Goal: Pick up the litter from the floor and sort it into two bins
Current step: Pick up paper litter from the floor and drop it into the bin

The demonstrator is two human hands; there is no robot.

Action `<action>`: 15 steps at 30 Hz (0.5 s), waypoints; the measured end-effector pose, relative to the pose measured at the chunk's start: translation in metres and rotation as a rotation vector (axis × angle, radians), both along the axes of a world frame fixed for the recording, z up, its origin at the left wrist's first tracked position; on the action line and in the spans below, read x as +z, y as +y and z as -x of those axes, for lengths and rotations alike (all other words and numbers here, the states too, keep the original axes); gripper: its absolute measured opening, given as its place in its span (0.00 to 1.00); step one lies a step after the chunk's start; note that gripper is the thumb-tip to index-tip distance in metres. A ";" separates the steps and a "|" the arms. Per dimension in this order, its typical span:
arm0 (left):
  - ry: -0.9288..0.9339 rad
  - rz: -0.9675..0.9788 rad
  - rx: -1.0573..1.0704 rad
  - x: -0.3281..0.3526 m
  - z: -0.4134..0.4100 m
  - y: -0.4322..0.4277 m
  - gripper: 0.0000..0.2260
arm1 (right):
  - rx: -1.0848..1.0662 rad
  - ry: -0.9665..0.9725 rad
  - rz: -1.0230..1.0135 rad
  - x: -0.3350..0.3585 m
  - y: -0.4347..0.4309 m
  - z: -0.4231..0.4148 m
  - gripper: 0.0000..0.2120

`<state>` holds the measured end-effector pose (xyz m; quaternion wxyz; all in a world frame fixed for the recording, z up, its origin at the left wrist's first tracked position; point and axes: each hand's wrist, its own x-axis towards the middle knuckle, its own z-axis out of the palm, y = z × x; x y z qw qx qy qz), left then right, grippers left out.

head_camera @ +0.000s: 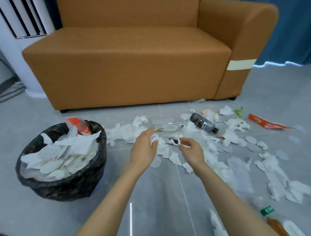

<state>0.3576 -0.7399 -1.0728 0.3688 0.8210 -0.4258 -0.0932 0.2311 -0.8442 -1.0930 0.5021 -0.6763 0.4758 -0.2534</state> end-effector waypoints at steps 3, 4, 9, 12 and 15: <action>0.073 0.012 -0.077 -0.008 0.027 -0.025 0.21 | -0.087 0.049 -0.001 -0.008 -0.014 0.035 0.15; 0.093 0.011 -0.098 -0.011 0.036 -0.032 0.20 | -0.103 0.077 0.002 -0.010 -0.018 0.047 0.15; 0.147 -0.034 -0.278 -0.025 0.085 -0.070 0.20 | -0.241 0.294 0.042 -0.030 -0.036 0.114 0.18; 0.169 -0.070 -0.359 -0.037 0.111 -0.087 0.20 | -0.280 0.518 0.035 -0.042 -0.041 0.153 0.22; 0.192 -0.100 -0.425 -0.048 0.132 -0.095 0.20 | -0.285 0.697 0.014 -0.055 -0.038 0.190 0.27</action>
